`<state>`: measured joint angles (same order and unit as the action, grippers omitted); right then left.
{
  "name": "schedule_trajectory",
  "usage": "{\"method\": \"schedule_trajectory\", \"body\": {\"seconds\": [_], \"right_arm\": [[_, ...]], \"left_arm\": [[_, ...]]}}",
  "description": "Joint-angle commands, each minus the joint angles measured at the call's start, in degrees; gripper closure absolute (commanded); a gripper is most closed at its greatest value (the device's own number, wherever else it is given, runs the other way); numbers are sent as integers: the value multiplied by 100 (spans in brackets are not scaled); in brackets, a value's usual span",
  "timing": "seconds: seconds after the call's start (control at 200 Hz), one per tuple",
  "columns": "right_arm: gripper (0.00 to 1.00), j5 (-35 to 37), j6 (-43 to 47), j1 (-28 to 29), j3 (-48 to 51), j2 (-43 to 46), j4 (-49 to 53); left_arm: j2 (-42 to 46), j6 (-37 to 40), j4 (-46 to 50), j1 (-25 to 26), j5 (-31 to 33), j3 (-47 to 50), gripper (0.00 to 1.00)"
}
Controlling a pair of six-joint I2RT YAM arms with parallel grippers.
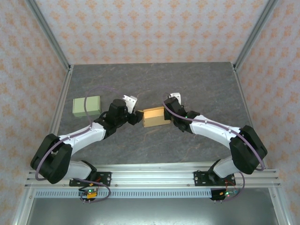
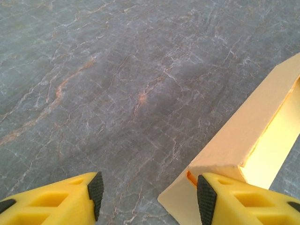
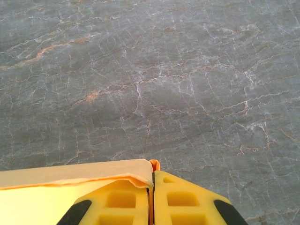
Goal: Fold the paper box
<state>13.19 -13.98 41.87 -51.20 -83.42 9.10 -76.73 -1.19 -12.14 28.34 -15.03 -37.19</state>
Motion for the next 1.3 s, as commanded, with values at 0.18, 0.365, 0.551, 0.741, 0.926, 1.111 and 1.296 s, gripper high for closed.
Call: {"method": "schedule_trajectory", "body": {"seconds": [0.18,0.365,0.551,0.741,0.926,1.111,1.296], "right_arm": [[91,95,151,50,336,-181,-152],[91,98,191,50,434,-201,-302],[91,3,409,58,534,-236,-466],[91,-114,604,58,672,-266,-787],[91,-164,668,58,707,-355,-952],[84,-81,693,58,830,-304,-1141],[65,-97,960,59,1006,185,-1247]], "left_arm": [[1132,-185,-465,1,476,463,30],[1423,-310,-505,-4,875,249,29],[509,-213,-116,-21,767,-460,31],[-410,-276,347,-15,901,-1241,34],[-1001,-241,539,31,375,-1550,37],[-976,-328,108,239,277,-846,38],[-843,-109,150,599,703,-443,38]]}}
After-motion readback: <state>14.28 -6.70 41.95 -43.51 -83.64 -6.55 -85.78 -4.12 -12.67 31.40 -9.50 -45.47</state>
